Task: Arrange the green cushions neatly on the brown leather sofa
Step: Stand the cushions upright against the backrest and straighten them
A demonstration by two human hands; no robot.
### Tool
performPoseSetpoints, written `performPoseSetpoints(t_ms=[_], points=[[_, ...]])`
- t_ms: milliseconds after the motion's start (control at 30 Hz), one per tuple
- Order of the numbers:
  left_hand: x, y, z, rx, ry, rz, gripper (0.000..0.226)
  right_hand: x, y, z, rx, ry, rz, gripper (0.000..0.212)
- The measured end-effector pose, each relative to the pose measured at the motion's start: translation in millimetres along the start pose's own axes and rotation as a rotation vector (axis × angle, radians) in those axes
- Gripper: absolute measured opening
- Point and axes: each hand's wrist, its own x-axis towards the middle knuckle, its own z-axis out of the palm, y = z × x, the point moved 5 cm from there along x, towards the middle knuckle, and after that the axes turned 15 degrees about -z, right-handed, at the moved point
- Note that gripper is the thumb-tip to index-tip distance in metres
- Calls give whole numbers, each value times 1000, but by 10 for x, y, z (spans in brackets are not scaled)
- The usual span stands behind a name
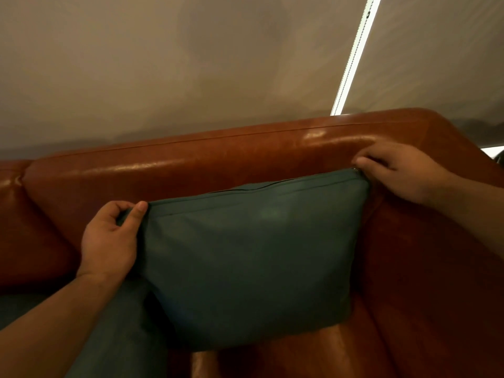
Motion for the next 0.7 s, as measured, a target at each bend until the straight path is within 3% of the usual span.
performPoseSetpoints(t_ms=[100,233,400,533,700], points=[[-22,-15,-28,28,-50,25,14,-229,-100,89,299,-42,31,42],[-8,70,-41,67,-90,74,8,-152,-72,231,353,2,18,21],[74,81,-82,161,-72,121,14,-132,117,354,689,138,198,19],[95,153,21,107,-55,118,10,-50,165,458,765,281,350,23],[100,109,32,55,-93,78,7,-62,235,487,869,165,552,26]])
